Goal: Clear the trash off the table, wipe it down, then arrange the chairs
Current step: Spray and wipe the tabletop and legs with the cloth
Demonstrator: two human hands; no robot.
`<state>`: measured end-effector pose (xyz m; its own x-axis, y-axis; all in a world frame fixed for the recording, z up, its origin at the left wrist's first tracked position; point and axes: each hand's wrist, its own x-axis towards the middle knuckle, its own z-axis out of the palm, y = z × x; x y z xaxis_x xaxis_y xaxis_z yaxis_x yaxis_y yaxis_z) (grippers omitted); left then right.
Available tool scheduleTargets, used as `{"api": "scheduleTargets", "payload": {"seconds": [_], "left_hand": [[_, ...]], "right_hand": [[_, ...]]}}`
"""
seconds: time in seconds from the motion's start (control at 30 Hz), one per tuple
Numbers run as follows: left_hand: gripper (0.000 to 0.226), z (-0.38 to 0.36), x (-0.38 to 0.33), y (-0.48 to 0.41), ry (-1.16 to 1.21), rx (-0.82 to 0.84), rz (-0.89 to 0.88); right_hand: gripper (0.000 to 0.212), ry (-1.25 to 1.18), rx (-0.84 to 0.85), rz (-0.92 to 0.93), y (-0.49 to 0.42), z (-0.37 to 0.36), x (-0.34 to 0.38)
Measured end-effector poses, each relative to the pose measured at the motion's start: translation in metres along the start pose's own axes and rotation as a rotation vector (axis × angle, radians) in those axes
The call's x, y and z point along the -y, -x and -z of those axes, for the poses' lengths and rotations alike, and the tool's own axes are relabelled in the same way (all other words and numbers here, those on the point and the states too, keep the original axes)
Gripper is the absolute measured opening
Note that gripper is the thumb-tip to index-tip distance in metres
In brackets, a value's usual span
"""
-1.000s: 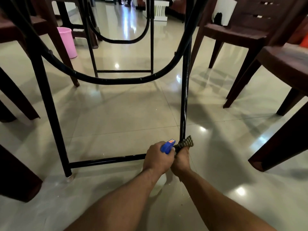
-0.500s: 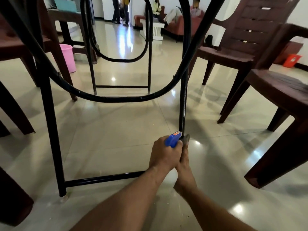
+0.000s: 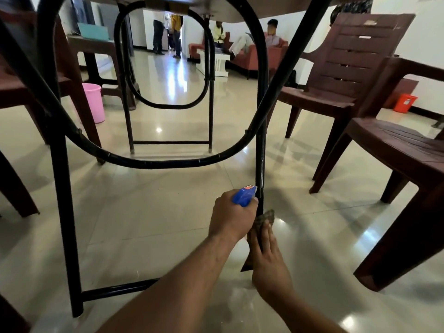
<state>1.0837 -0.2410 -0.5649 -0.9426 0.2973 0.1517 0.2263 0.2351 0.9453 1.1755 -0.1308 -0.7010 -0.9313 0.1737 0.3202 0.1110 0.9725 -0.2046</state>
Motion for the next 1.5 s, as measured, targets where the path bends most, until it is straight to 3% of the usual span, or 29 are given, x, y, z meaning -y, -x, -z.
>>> {"api": "scheduleTargets", "payload": {"seconds": [0.1, 0.2, 0.3, 0.37, 0.5, 0.63, 0.7, 0.8, 0.87, 1.0, 1.1, 1.27, 1.4, 1.5], "left_hand": [[0.019, 0.007, 0.004, -0.002, 0.004, -0.004, 0.006], [0.020, 0.012, 0.010, -0.001, -0.017, -0.018, 0.024], [0.022, 0.013, 0.012, 0.001, -0.038, -0.014, 0.044], [0.024, 0.013, 0.009, 0.001, -0.039, -0.001, 0.032], [0.019, 0.010, -0.004, -0.002, -0.003, -0.023, -0.010], [0.025, 0.003, -0.013, 0.000, 0.010, -0.052, -0.055], [0.025, -0.001, -0.019, 0.000, 0.020, -0.078, -0.080], [0.023, -0.004, -0.026, -0.003, 0.089, -0.118, -0.085], [0.025, -0.004, -0.027, -0.005, 0.143, -0.139, -0.081], [0.030, -0.003, -0.017, -0.001, 0.119, -0.198, -0.081], [0.033, 0.002, -0.012, 0.003, 0.087, -0.224, -0.069], [0.022, 0.008, -0.010, -0.001, 0.085, -0.260, -0.020], [0.023, 0.016, -0.006, 0.002, 0.101, -0.266, -0.015], [0.021, 0.021, -0.007, 0.002, 0.103, -0.252, -0.022]], "right_hand": [[0.083, 0.074, -0.134, 0.066, -0.059, 0.031, 0.005], [0.070, 0.301, -0.128, 0.210, -0.075, 0.048, -0.008], [0.070, 0.516, 0.166, 0.509, -0.052, 0.043, -0.030], [0.058, 0.489, 0.166, 0.557, -0.062, 0.055, -0.036], [0.066, 0.530, -0.019, 0.557, -0.100, 0.097, -0.030], [0.069, 0.593, 0.115, 0.657, -0.094, 0.098, -0.036], [0.068, 0.588, 0.101, 0.714, -0.100, 0.106, -0.040], [0.067, 0.453, -0.062, 0.598, -0.132, 0.135, -0.036], [0.066, 0.237, -0.147, 0.435, -0.141, 0.147, -0.024], [0.087, -0.329, 0.004, 0.111, -0.100, 0.101, -0.007], [0.090, -0.586, -0.070, 0.059, -0.099, 0.098, 0.008], [0.101, -0.426, -0.284, 0.080, -0.153, 0.135, 0.041], [0.106, -0.306, -0.194, 0.000, -0.124, 0.103, 0.039], [0.102, -0.326, -0.219, -0.037, -0.131, 0.110, 0.049]]}}
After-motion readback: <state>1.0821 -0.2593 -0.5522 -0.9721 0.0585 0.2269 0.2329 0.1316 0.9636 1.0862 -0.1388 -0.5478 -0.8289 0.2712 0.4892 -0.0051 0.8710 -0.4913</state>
